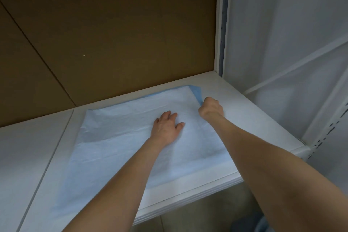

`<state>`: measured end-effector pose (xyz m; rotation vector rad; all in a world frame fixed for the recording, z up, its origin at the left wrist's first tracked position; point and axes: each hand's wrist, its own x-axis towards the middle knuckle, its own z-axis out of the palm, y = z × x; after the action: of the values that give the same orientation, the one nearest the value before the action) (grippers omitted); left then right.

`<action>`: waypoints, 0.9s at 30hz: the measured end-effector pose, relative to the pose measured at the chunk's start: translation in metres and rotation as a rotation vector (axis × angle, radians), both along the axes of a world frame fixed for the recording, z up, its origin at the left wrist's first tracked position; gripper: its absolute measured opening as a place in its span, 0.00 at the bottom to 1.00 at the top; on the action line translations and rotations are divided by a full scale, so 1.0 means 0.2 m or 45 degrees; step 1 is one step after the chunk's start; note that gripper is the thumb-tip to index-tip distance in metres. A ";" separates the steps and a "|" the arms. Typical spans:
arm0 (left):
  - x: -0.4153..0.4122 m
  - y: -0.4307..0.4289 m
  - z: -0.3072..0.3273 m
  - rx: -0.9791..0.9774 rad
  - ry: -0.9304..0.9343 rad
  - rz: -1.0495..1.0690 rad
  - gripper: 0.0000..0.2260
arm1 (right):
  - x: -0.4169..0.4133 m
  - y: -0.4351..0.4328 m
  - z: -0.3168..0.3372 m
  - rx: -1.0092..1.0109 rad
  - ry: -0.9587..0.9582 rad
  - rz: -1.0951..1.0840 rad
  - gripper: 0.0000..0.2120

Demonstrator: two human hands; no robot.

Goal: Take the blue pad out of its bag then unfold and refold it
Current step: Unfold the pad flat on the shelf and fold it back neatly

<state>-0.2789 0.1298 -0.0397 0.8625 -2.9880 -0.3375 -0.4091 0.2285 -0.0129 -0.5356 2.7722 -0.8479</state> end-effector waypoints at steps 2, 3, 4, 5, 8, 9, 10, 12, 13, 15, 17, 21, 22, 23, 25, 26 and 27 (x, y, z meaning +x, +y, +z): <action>0.00 0.01 0.00 -0.017 -0.030 0.002 0.26 | -0.01 -0.01 0.01 -0.057 -0.057 -0.026 0.12; -0.01 0.02 -0.01 -0.019 -0.045 0.007 0.26 | -0.01 -0.01 0.01 -0.078 -0.082 -0.031 0.12; -0.01 0.03 -0.01 -0.018 -0.062 0.009 0.27 | -0.01 -0.01 0.00 -0.095 -0.100 -0.036 0.12; -0.01 0.03 -0.02 -0.014 -0.080 0.010 0.27 | -0.01 -0.01 -0.01 -0.110 -0.113 -0.040 0.12; -0.02 0.03 -0.03 -0.013 -0.121 0.014 0.27 | 0.00 -0.01 -0.03 -0.109 -0.115 -0.046 0.12; -0.02 0.04 -0.04 -0.015 -0.131 0.014 0.27 | 0.00 -0.01 -0.04 -0.091 -0.104 -0.046 0.12; -0.02 0.04 -0.05 -0.015 -0.140 0.015 0.27 | 0.00 -0.01 -0.05 -0.074 -0.093 -0.045 0.12; -0.02 0.04 -0.05 -0.018 -0.167 0.017 0.27 | 0.01 0.00 -0.04 -0.055 -0.077 -0.045 0.14; -0.02 0.04 -0.05 -0.014 -0.181 0.016 0.27 | 0.02 0.00 -0.04 -0.037 -0.062 -0.038 0.14; -0.01 0.05 -0.03 0.013 -0.197 0.017 0.28 | 0.03 0.04 -0.03 0.021 -0.023 -0.004 0.15; 0.00 0.07 -0.02 0.031 -0.179 0.002 0.28 | 0.04 0.09 -0.01 0.042 0.010 -0.004 0.14; 0.05 0.15 0.01 0.034 -0.064 -0.101 0.25 | 0.05 0.23 0.03 0.000 0.090 -0.109 0.14; 0.07 0.17 0.02 0.033 -0.030 -0.125 0.24 | 0.06 0.27 0.04 -0.014 0.090 -0.135 0.14; 0.08 0.19 0.03 0.030 0.001 -0.149 0.22 | 0.07 0.31 0.04 -0.037 0.076 -0.159 0.14; 0.11 0.23 0.04 -0.012 0.047 -0.194 0.19 | 0.09 0.36 0.05 -0.083 0.008 -0.181 0.12; 0.12 0.25 0.04 -0.041 0.068 -0.211 0.18 | 0.11 0.38 0.05 -0.088 -0.030 -0.170 0.10; 0.14 0.28 0.05 -0.063 0.086 -0.226 0.17 | 0.14 0.40 0.05 -0.070 -0.049 -0.146 0.07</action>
<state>-0.2513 0.1853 -0.0302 0.5718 -3.0023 -0.2877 -0.3806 0.3079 -0.0030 -0.3683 2.7737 -0.9513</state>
